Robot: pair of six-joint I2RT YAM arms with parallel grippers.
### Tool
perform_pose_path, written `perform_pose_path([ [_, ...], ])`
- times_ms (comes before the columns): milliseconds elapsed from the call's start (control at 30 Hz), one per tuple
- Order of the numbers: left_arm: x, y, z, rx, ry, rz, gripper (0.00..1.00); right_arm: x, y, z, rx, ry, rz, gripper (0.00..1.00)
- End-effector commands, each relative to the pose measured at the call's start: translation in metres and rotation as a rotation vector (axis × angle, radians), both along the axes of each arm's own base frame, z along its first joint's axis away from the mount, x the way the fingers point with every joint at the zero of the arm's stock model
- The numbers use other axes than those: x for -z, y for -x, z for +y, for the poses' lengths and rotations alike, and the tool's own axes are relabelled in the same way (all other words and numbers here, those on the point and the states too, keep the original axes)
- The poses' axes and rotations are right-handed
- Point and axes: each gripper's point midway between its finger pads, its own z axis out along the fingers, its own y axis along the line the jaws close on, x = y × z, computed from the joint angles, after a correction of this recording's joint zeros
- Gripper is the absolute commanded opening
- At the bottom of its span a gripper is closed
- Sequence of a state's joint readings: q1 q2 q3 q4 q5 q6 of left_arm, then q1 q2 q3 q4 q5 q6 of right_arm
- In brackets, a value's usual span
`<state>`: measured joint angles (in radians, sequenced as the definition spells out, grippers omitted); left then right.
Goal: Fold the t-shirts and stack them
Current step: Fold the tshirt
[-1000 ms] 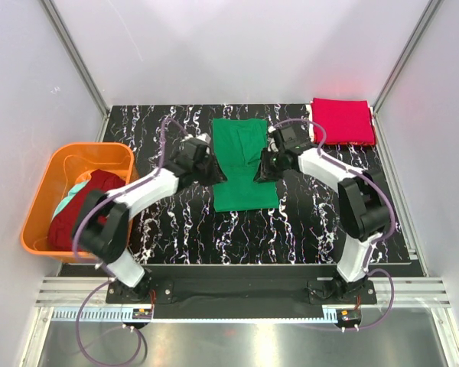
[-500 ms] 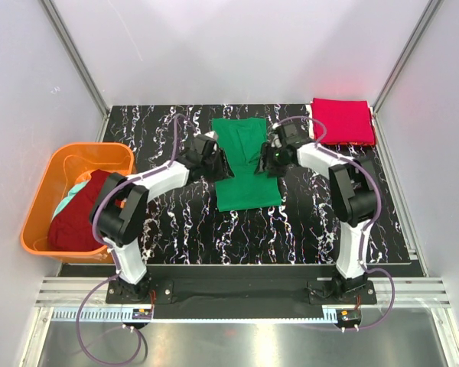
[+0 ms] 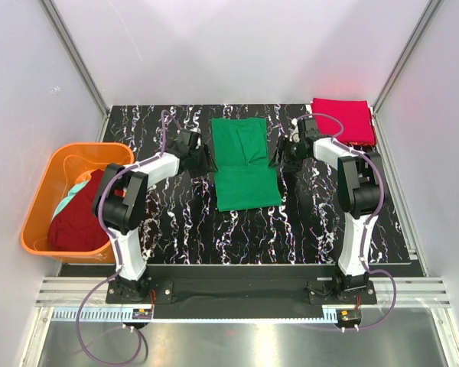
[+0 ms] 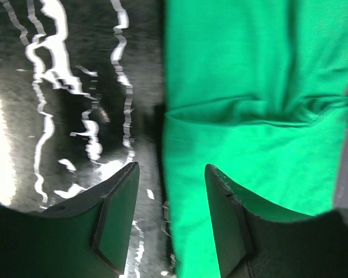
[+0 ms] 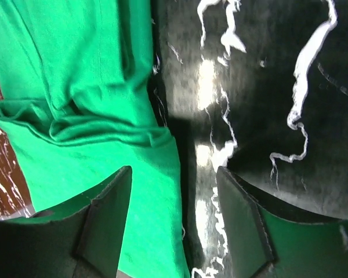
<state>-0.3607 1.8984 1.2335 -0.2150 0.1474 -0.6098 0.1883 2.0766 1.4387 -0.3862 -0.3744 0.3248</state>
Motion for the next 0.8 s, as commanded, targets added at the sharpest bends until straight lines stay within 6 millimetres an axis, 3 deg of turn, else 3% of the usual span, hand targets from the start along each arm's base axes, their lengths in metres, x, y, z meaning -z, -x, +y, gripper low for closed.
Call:
perform_pose_path([
  [0,-0.015,-0.021,0.001,0.003,0.036,-0.061,0.54,-0.005,-0.018,0.008,-0.024,-0.058,-0.047,0.67],
  [200,-0.007,-0.029,-0.001,-0.004,0.084,-0.029,0.54,0.0,-0.021,0.013,-0.022,-0.119,-0.028,0.56],
  [467,-0.003,-0.037,-0.021,0.022,0.23,-0.018,0.47,-0.004,-0.024,0.015,-0.025,-0.136,-0.04,0.47],
  [700,-0.017,-0.044,-0.019,0.003,0.239,-0.059,0.32,-0.022,-0.035,0.014,-0.019,-0.133,-0.078,0.22],
  [733,-0.018,-0.045,-0.019,0.0,0.238,-0.064,0.3,-0.026,-0.037,0.015,-0.021,-0.137,-0.085,0.09],
  [767,-0.022,-0.047,-0.018,-0.002,0.238,-0.074,0.26,-0.031,-0.04,0.016,-0.023,-0.142,-0.096,0.05],
])
